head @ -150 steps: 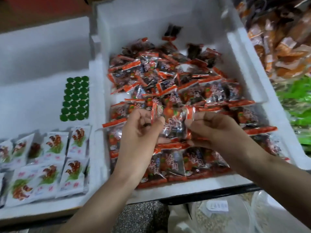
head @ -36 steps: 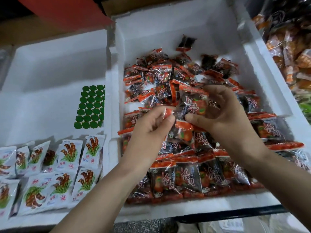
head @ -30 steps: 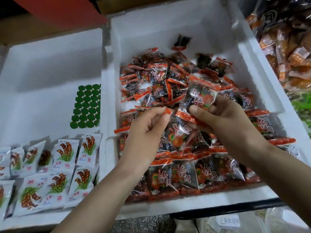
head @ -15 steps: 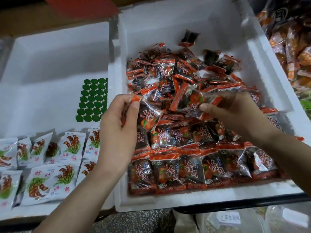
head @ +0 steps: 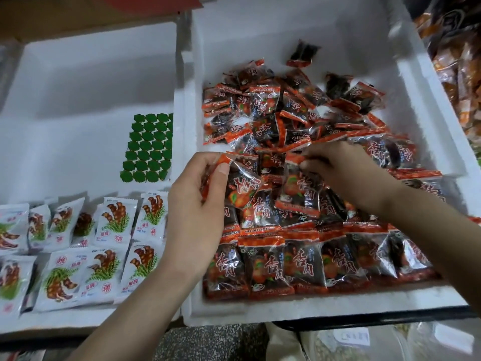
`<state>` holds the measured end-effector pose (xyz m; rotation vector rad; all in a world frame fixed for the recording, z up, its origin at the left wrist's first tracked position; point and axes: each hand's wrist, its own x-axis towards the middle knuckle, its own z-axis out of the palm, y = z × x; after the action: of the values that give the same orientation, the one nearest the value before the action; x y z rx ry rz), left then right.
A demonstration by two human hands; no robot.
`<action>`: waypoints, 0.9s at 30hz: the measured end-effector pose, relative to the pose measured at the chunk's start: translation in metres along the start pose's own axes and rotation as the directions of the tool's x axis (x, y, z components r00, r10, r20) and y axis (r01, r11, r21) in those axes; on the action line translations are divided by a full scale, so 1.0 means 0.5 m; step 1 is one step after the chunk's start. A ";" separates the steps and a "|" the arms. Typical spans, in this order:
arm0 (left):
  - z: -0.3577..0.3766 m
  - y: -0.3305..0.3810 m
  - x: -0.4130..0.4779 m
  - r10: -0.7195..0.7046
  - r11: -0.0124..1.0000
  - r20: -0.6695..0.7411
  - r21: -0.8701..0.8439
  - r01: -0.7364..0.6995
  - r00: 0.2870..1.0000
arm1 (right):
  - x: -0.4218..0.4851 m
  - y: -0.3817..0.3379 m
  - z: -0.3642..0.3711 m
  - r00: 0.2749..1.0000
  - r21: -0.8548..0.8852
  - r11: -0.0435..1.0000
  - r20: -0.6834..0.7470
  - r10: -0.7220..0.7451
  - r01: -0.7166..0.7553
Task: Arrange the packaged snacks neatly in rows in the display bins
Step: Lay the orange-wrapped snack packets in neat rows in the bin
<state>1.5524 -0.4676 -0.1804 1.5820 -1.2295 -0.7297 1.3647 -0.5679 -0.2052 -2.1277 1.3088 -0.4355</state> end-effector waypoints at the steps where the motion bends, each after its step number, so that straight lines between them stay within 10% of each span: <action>1: 0.001 -0.001 0.001 -0.004 1.000 -0.002 0.003 0.004 1.000 | 0.005 0.001 0.006 0.999 -0.039 0.999 0.044 -0.002 0.003; 7: 0.004 -0.008 0.006 -0.006 1.000 0.002 0.007 0.006 1.000 | 0.022 0.000 0.045 0.981 -0.074 0.997 0.194 0.007 0.007; 17: 0.008 -0.020 0.007 0.001 1.000 -0.007 -0.013 -0.001 1.000 | 0.001 0.004 0.058 0.993 -0.120 0.988 -0.048 -0.105 0.098; 20: 0.013 -0.015 0.008 0.015 1.000 -0.021 -0.027 -0.016 1.000 | -0.030 -0.030 0.042 0.966 0.120 0.987 -0.247 -0.071 0.103; 27: 0.040 0.007 0.014 -0.028 0.993 0.060 -0.113 0.035 0.998 | -0.079 -0.054 0.023 0.996 0.502 0.861 0.036 0.080 -0.087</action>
<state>1.5360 -0.4809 -0.1836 1.4987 -1.1858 -0.8570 1.3715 -0.5202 -0.1954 -1.6267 1.1212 -0.6457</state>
